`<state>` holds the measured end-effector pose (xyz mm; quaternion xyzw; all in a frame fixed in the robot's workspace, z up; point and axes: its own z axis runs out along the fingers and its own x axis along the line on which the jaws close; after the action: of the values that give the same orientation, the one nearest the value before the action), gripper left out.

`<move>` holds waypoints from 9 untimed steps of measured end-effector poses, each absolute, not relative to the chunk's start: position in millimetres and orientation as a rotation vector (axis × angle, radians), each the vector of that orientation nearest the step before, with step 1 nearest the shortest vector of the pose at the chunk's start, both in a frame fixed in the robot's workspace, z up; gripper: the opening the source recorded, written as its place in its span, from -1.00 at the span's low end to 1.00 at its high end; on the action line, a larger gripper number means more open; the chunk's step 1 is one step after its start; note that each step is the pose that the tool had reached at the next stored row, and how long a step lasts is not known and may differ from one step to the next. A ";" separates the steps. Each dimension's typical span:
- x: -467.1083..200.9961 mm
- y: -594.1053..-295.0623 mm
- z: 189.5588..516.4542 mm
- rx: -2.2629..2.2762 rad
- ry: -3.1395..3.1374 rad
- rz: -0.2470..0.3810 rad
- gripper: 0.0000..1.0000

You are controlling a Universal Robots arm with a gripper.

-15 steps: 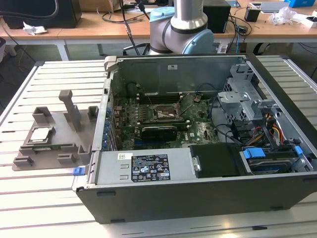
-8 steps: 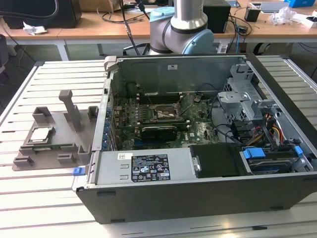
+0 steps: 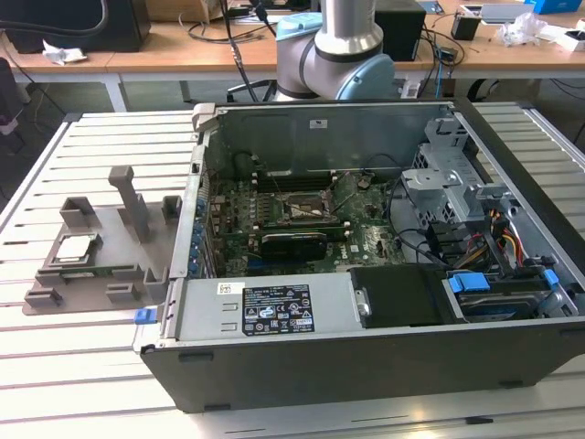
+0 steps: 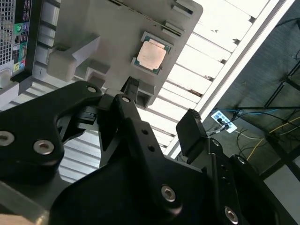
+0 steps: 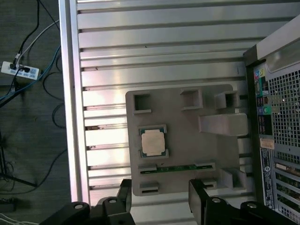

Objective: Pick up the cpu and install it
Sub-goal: 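Pick up the cpu and move it towards the insertion slot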

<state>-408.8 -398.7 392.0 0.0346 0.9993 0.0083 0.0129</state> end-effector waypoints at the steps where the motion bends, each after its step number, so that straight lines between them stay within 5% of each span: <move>1: -408.7 -398.8 392.0 0.097 3.114 0.002 0.20; 3: -408.7 -398.8 391.9 0.062 3.113 -0.051 0.20; 9: -408.7 -398.8 392.0 0.020 3.114 -0.054 0.20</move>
<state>-408.7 -398.8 392.0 0.0063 0.9997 -0.0173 0.0137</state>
